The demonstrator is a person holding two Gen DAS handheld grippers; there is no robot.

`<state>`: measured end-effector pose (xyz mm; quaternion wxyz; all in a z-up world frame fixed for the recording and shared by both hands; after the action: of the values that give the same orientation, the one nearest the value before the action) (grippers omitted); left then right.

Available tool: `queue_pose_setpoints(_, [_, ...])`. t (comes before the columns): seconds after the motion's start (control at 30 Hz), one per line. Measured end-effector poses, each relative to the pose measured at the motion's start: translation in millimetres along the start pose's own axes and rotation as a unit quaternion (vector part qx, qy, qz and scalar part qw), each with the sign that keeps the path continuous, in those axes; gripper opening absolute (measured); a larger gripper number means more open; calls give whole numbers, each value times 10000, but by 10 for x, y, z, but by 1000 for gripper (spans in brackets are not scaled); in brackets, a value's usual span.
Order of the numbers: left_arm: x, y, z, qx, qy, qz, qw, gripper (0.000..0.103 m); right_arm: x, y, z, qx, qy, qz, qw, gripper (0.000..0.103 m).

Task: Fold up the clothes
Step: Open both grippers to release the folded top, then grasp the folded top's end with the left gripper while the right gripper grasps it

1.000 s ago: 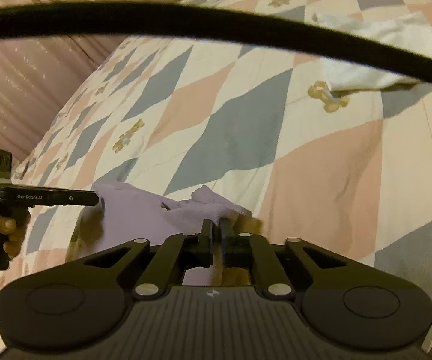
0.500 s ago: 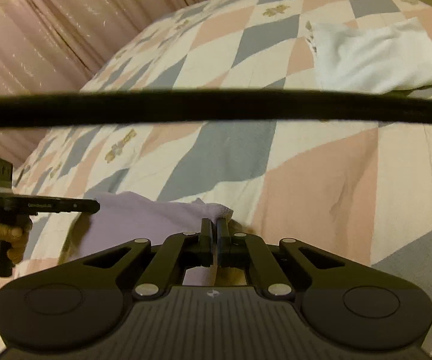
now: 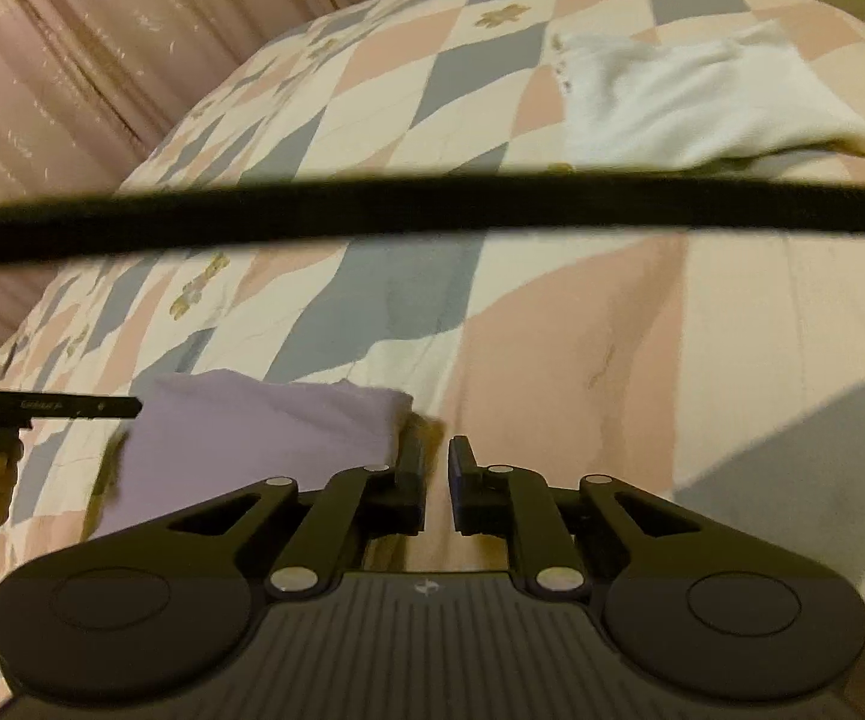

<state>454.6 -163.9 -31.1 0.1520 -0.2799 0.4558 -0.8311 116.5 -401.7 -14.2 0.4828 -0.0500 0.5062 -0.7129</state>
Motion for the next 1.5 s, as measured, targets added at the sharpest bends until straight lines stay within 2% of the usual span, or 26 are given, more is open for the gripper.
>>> queue_pose_setpoints(0.07, [16,-67,-137,-75,-14,-84,9999,20,-24,-64,-84,-84,1,61,9999,17])
queue_pose_setpoints(0.2, [87,-146,-456,-233,0,-216,9995,28,-164,-149,-377,-298,-40,165,9994,19])
queue_pose_setpoints(0.3, [226,-251,-683,-157,554,75,9983,28,-293,-194,-572,-411,-203,177,9988,21])
queue_pose_setpoints(0.37, [331,-330,-828,-78,1001,322,9944,28,-395,-229,-684,-470,-409,166,9979,21])
queue_pose_setpoints(0.47, [494,-448,-1046,50,1701,685,9830,31,-597,-304,-803,-503,-1001,68,9937,25])
queue_pose_setpoints(0.57, [687,-530,-1254,231,2561,986,9613,38,-841,-307,-928,-524,-1910,-198,9800,33])
queue_pose_setpoints(0.6, [759,-526,-1316,270,2872,1074,9514,39,-918,-293,-972,-534,-2235,-303,9728,38])
queue_pose_setpoints(0.63, [831,-522,-1379,310,3180,1160,9404,40,-996,-280,-1015,-543,-2556,-407,9644,43])
queue_pose_setpoints(0.67, [903,-518,-1441,348,3485,1246,9284,40,-1073,-266,-1059,-551,-2875,-510,9548,45])
queue_pose_setpoints(0.8, [1115,-382,-1635,543,4345,1588,8849,40,-1352,-189,-1225,-537,-4125,-821,9057,44])
queue_pose_setpoints(0.93, [1255,-116,-1814,596,5039,1931,8398,40,-1454,-63,-1419,-252,-5368,-689,8405,44])
queue_pose_setpoints(1.03, [1292,114,-1938,595,5378,2349,8075,42,-1452,91,-1548,-92,-6100,-582,7902,44])
queue_pose_setpoints(1.13, [1319,273,-2015,701,5463,2753,7879,42,-1365,217,-1649,88,-6710,-666,7384,47])
queue_pose_setpoints(1.27, [1382,400,-2071,991,5527,3209,7627,40,-1261,217,-1781,453,-7210,-573,6891,47])
queue_pose_setpoints(1.33, [1408,458,-2102,1152,5577,3399,7484,37,-1181,232,-1824,709,-7354,-529,6718,42])
queue_pose_setpoints(1.4, [1404,507,-2155,1338,5710,3472,7318,35,-1122,252,-1834,916,-7376,-541,6667,37])
queue_pose_setpoints(1.47, [1387,542,-2203,1449,5771,3475,7247,24,-1070,262,-1855,1102,-7405,-552,6607,33])
queue_pose_setpoints(1.5, [1375,554,-2219,1463,5765,3467,7253,19,-1048,259,-1875,1183,-7430,-554,6564,27])
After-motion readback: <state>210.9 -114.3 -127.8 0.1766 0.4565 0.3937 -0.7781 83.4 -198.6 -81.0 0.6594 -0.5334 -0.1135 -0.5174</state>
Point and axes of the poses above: each gripper's, at about its wrist camera, not at the fingertips, and y roughly the way its jaws point, x to its right, z to its top, the point moved 1 cm from there along y, roughly the way its jaws point
